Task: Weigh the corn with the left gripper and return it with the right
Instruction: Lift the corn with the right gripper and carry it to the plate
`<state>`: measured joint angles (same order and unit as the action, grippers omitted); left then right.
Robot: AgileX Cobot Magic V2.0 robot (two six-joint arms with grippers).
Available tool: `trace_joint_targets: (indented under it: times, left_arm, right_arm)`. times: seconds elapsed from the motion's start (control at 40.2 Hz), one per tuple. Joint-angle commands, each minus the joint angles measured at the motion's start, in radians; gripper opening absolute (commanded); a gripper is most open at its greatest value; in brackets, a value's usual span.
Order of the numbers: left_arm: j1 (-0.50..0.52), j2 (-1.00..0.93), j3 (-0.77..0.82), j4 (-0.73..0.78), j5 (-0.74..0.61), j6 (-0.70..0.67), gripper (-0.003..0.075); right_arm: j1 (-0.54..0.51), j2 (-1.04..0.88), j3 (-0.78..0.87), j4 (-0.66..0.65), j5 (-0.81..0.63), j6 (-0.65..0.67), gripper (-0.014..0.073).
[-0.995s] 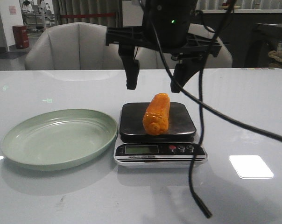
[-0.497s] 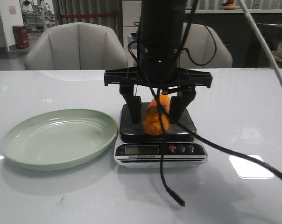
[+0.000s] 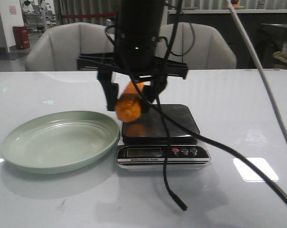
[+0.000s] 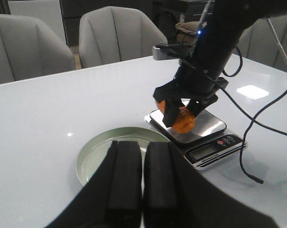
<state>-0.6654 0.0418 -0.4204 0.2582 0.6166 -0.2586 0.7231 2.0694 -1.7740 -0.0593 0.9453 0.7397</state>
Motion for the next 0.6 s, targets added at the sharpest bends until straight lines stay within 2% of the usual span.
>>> trace_joint_targets:
  times: [0.0,0.199,0.274,0.522,0.572]
  left_arm:
    - [-0.002,0.013,-0.022,0.007,-0.069,-0.003,0.0134]
    - [-0.002,0.013,-0.022,0.007,-0.069,-0.003,0.0133]
    - [-0.002,0.013,-0.022,0.007,-0.069,-0.003,0.0133]
    - [-0.002,0.013,-0.022,0.007,-0.069,-0.003,0.0134]
    - [-0.002,0.013,-0.022,0.007,-0.069,-0.003,0.0133]
  right_arm:
    - [0.043,-0.037,-0.064,0.027,-0.083,-0.031,0.0184]
    - [0.086,0.065,-0.133,0.088,-0.095,-0.036,0.019]
    - [0.098,0.102,-0.162,0.096,-0.087,-0.037,0.0219]
    - [0.12,0.174,-0.224,0.102,-0.065,-0.043,0.051]
    - [0.12,0.176,-0.239,0.102,-0.053,-0.043,0.0547]
